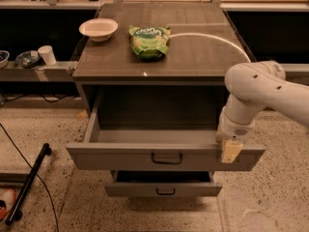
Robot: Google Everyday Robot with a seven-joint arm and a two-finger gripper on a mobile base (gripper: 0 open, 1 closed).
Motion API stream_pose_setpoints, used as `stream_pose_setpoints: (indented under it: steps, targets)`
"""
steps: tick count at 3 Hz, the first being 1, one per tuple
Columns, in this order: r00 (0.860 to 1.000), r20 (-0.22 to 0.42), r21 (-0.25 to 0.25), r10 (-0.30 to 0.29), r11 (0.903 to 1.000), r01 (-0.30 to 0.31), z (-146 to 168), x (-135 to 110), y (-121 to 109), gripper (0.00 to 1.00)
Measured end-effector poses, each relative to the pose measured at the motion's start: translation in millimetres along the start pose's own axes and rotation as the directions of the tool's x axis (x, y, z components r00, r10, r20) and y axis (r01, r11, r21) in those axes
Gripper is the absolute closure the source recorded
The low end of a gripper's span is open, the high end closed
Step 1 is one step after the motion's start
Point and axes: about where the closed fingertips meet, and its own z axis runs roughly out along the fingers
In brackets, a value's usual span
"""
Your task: Open top drawer
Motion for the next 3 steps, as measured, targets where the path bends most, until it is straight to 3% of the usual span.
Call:
stream_pose_setpoints:
  steps: [2, 3]
  targets:
    - [0.999, -0.006, -0.012, -0.043, 0.999, 0.043, -22, -5, 77, 0.45]
    - [0.998, -0.002, -0.017, -0.065, 0.9977, 0.065, -29, -10, 91, 0.45]
